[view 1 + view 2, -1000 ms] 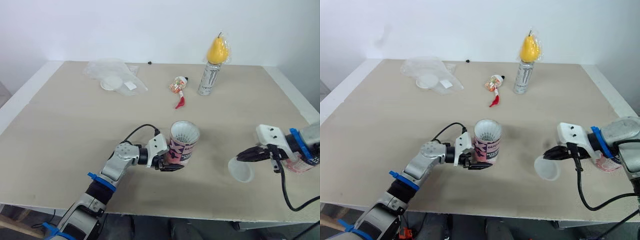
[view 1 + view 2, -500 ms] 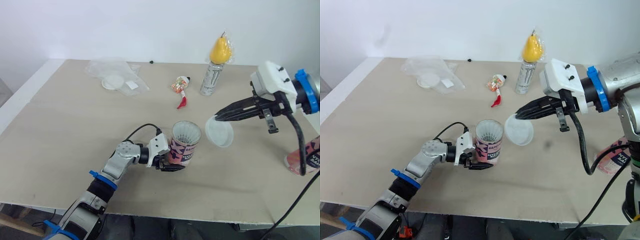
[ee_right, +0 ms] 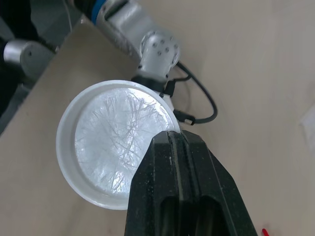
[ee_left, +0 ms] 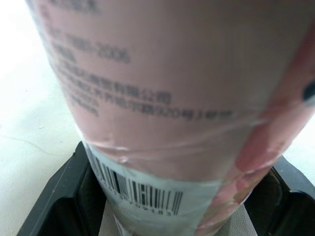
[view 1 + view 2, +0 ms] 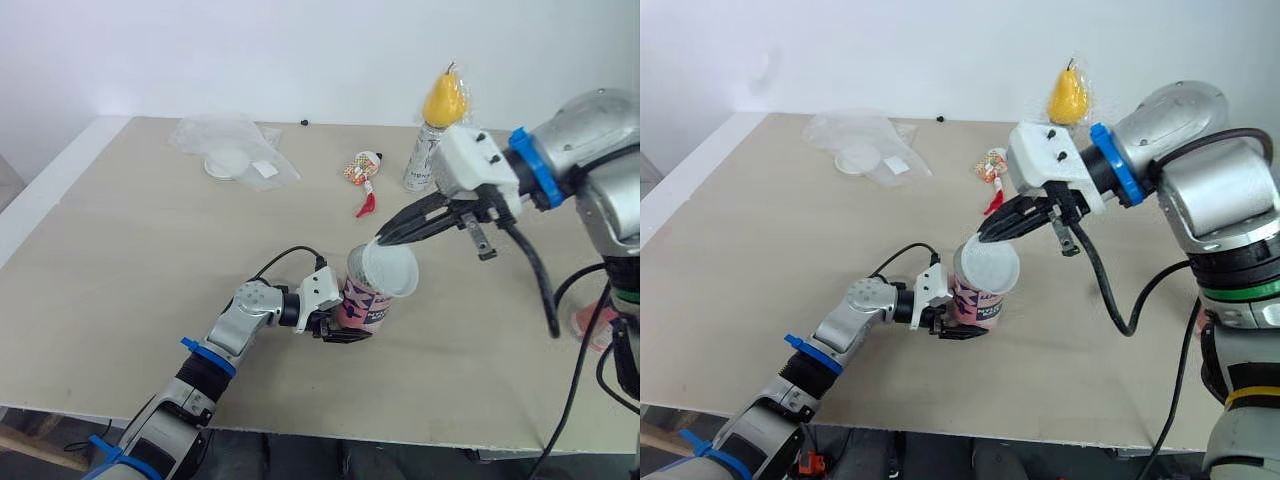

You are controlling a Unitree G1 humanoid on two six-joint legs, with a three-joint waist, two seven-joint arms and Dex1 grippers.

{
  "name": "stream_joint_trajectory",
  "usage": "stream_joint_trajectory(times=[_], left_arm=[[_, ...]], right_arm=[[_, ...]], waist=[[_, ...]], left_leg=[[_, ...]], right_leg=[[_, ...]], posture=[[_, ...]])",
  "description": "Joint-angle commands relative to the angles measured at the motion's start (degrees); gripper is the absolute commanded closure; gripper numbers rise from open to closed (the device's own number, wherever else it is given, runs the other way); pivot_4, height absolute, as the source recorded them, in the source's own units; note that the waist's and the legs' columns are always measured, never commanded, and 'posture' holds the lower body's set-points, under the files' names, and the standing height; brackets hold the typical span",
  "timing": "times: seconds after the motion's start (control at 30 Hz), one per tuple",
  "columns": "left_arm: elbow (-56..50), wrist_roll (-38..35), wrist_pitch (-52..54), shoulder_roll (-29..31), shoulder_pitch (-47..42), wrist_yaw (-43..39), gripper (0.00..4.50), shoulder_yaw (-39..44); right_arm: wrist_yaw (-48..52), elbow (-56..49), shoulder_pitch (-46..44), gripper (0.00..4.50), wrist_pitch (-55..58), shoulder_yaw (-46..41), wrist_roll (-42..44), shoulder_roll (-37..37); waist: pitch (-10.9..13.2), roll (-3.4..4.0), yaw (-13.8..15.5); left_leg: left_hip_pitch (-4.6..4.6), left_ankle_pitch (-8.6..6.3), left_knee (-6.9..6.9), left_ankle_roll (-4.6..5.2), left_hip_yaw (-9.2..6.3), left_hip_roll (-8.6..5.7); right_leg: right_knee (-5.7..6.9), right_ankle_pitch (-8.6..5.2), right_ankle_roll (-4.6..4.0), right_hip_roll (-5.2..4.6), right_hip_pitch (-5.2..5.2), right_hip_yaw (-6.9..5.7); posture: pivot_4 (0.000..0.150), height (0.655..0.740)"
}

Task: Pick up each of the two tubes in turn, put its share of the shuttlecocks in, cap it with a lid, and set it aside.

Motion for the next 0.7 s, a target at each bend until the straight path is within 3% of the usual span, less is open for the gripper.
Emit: stream_joint_trajectory(times=[0.03,0.33,0.7], left_arm=[[2.06,2.31,1.30,0.31,0.56,0.84,1.23,-1.43],[1.74,2.13,1.76,0.77,1.03,1.11,1.23,-1.10],[1.96,2.05,1.98,0.60,0.86,1.45,1.23,-0.93]], right_arm=[[2.23,2.69,-2.43,4.43,-5.14,1.16,-2.73,0.53],[2.23,8.33,-4.45,4.43,-12.69,5.38,-6.23,2.21],[2.23,6.18,-4.33,4.43,-12.64,5.81,-6.22,3.96]], waist=[[0.00,0.00,0.00],[0.00,0.00,-0.04],[0.00,0.00,-0.05]], left_leg=[[0.00,0.00,0.00,0.00,0.00,0.00],[0.00,0.01,0.00,0.01,0.02,0.01],[0.00,0.01,0.00,0.01,0.03,0.01]], right_leg=[[0.00,0.00,0.00,0.00,0.00,0.00],[0.00,0.03,0.00,0.00,0.00,0.00],[0.01,0.04,-0.01,0.00,0.01,0.01]], posture=[[0.150,0.7400],[0.150,0.7400],[0.150,0.7400]])
